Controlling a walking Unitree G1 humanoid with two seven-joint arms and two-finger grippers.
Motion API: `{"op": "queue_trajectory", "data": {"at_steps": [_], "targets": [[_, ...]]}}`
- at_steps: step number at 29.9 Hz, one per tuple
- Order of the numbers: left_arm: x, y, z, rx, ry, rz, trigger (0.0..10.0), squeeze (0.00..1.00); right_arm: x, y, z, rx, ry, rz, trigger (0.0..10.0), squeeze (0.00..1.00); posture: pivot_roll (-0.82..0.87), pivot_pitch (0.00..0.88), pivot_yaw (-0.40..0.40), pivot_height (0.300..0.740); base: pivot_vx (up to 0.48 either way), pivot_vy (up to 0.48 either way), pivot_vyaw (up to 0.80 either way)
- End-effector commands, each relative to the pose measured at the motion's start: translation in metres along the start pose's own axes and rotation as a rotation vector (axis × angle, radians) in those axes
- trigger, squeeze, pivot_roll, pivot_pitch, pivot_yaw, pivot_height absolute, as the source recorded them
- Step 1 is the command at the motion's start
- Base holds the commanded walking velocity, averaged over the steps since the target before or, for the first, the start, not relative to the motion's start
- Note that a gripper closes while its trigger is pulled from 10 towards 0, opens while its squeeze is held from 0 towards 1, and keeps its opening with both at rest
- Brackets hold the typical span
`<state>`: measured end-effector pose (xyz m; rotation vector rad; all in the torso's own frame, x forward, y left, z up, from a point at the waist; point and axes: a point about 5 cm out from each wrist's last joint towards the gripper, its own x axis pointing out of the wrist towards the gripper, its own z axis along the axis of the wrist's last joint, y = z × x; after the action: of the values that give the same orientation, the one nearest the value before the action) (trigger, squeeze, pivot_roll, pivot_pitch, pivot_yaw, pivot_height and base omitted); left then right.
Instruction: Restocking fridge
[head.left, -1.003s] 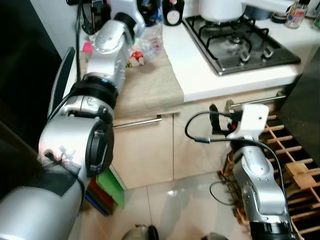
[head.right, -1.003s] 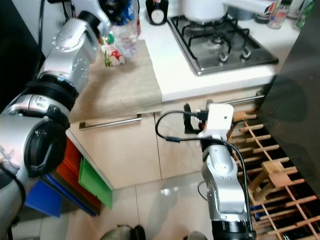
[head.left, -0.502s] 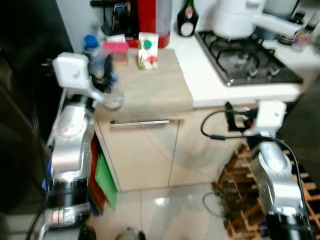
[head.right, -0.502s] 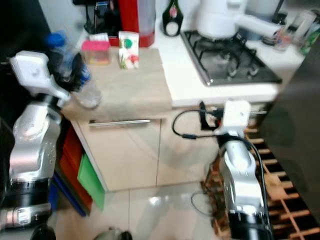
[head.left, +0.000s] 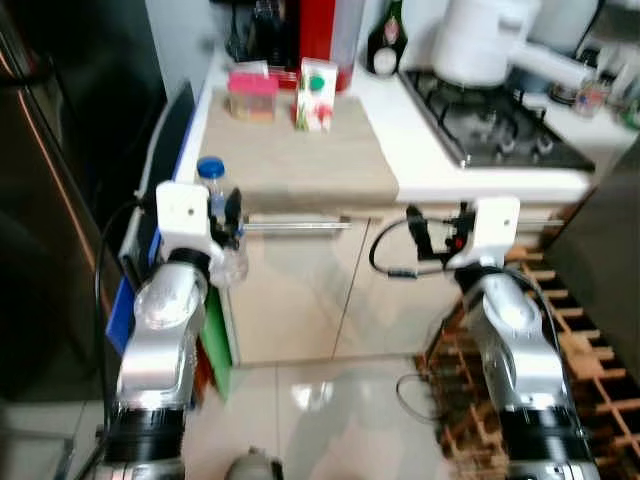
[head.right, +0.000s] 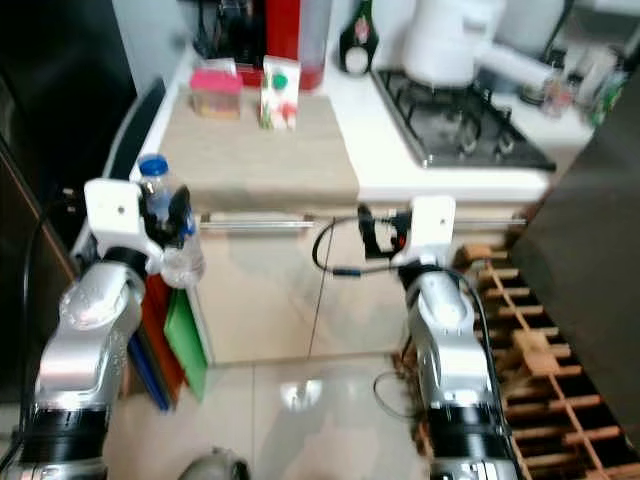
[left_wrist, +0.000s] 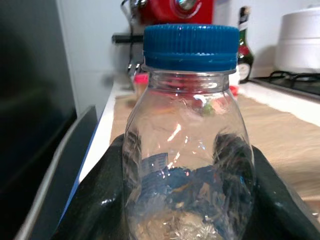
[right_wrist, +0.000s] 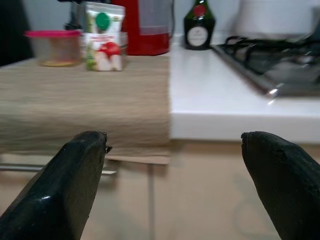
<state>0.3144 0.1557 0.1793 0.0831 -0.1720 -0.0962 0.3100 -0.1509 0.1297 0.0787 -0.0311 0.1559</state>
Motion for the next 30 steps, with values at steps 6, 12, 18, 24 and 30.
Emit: {"op": "queue_trajectory", "data": {"at_steps": [6, 12, 18, 24, 30], "targets": [[0.003, -0.018, 0.003, 0.001, 0.000, -0.042, 10.0, 0.00, 0.003, -0.002, 0.002, 0.007, -0.023, -0.003, 10.0, 0.00, 0.04, 0.000, 0.008, 0.740, -0.120, 0.000, 0.00], [0.004, -0.019, 0.002, -0.004, 0.004, -0.040, 10.0, 0.00, 0.004, -0.002, 0.001, 0.003, -0.019, 0.004, 10.0, 0.00, 0.03, 0.000, 0.004, 0.740, -0.080, 0.000, 0.00], [0.006, -0.023, 0.001, -0.011, 0.009, -0.044, 10.0, 0.00, 0.004, -0.001, -0.001, -0.006, -0.012, 0.010, 10.0, 0.00, 0.02, 0.000, 0.010, 0.740, 0.000, 0.000, 0.00], [0.007, -0.026, 0.000, -0.012, 0.012, -0.053, 10.0, 0.00, 0.003, -0.002, -0.002, -0.013, -0.007, 0.005, 10.0, 0.00, 0.01, 0.000, 0.013, 0.740, 0.000, 0.000, 0.00], [0.007, -0.027, 0.000, -0.009, 0.012, -0.059, 10.0, 0.00, 0.002, -0.001, -0.005, -0.014, 0.000, 0.000, 10.0, 0.00, 0.02, 0.000, 0.015, 0.740, 0.000, 0.000, 0.00]]}}
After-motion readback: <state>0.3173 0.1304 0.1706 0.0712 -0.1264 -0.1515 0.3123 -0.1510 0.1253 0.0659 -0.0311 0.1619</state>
